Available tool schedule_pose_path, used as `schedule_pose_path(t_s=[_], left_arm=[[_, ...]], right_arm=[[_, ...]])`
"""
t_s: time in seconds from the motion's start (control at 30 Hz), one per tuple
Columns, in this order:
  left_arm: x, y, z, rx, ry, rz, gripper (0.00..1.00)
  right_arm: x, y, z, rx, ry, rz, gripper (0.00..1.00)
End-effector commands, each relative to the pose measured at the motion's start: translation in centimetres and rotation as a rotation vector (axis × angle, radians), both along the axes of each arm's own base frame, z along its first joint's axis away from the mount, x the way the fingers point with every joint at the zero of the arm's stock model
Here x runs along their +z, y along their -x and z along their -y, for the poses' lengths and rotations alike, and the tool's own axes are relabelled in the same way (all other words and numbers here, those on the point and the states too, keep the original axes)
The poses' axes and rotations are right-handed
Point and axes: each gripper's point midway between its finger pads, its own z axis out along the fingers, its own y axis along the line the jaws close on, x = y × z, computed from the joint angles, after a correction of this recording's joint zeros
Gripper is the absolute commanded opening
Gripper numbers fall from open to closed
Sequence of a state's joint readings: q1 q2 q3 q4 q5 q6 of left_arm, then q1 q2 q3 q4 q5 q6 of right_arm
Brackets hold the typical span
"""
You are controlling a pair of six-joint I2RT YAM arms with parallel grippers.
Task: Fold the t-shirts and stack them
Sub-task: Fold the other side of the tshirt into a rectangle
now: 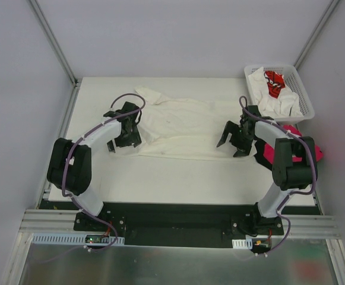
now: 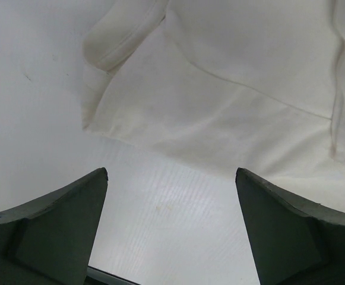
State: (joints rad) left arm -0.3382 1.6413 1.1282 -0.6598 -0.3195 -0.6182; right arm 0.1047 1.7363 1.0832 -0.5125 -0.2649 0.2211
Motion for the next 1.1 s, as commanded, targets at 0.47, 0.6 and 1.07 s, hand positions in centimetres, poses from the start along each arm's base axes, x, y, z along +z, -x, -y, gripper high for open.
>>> schedule_pose_path(t_s=[0.47,0.6,1.07], left_arm=[[1.7,-11.6,8.3,-0.186,0.136,0.075,0.84],[1.1,-12.2,8.7,-0.194,0.145,0.066,0.83],[0.0,-12.6,8.4,-0.176,0.113,0.059,0.32]], right_arm=[[1.7,-0.6,-1.7,0.04,0.001,0.045,0.96],[1.8,-0.6,-1.9,0.043,-0.007,0.048,0.96],[1.3,0.0,-2.1,0.05,-0.02,0.036,0.97]])
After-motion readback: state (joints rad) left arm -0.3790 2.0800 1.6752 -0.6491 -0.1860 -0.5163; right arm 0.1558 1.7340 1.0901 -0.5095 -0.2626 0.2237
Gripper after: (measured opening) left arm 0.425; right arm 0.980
